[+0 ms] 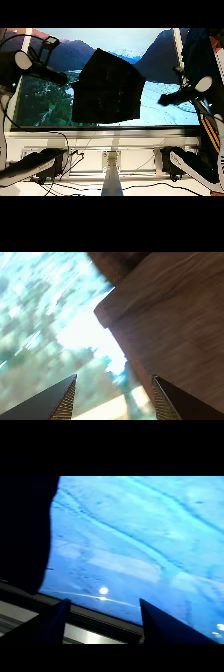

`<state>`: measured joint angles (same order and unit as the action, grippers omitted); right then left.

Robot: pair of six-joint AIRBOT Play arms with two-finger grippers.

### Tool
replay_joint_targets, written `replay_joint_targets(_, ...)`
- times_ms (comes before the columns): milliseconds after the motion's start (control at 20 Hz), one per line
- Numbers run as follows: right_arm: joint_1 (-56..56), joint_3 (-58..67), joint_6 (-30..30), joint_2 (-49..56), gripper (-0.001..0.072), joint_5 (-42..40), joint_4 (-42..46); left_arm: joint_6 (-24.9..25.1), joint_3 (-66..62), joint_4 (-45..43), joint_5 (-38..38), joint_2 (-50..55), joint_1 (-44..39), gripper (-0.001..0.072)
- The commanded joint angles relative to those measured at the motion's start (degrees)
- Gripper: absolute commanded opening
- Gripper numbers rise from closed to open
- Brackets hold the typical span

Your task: Fold the clothes and pants, and hang the long-sleeved shirts on hangers.

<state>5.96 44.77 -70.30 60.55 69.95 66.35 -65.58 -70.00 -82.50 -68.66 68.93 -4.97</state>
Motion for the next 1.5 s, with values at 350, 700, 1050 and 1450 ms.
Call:
replay_joint_targets(350, -7.4, -15.7, 6.7, 14.0, 0.0500, -13.3, -33.6, 1.2, 21.9, 16.3, -6.6, -8.6, 25.2, 0.0487)
replay_joint_targets(700, -8.8, -15.7, 8.5, 15.1, 0.0139, -15.6, -34.6, 7.6, 43.6, 28.0, -0.5, -7.9, 25.3, 0.0488)
replay_joint_targets(1050, -8.8, -15.7, 8.5, 15.0, 0.0022, -15.8, -34.6, 12.4, 49.5, 39.3, 10.1, -3.5, 22.4, 0.0488)
replay_joint_targets(1450, -8.9, -8.8, 11.3, 13.0, 0.0020, -11.4, -34.2, 14.8, 42.4, 39.7, 10.8, 1.7, 13.3, 0.0020)
